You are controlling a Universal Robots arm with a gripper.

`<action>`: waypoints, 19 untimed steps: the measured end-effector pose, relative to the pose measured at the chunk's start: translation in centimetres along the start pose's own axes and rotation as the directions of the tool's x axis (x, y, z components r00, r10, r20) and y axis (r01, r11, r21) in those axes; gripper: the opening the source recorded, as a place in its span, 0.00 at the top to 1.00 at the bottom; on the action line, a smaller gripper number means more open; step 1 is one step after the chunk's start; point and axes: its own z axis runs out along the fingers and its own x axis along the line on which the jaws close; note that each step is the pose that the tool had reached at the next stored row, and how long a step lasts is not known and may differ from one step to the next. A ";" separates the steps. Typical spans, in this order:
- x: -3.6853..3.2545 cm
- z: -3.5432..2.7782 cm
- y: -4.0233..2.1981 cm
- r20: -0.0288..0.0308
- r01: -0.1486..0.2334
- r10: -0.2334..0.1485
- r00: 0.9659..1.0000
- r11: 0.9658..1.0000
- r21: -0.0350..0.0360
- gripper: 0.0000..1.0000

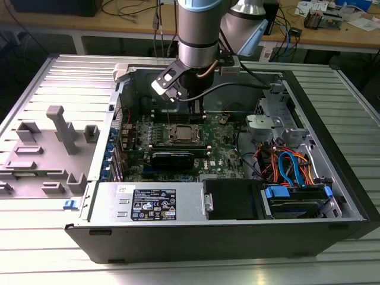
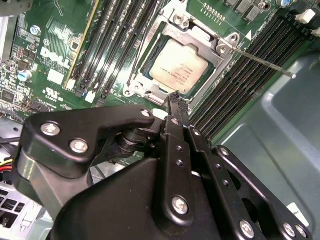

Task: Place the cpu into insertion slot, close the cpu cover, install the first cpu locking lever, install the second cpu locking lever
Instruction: 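Close the cpu cover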

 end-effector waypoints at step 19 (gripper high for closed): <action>0.02 0.19 -0.87 0.000 0.000 0.000 1.000 1.000 0.000 0.89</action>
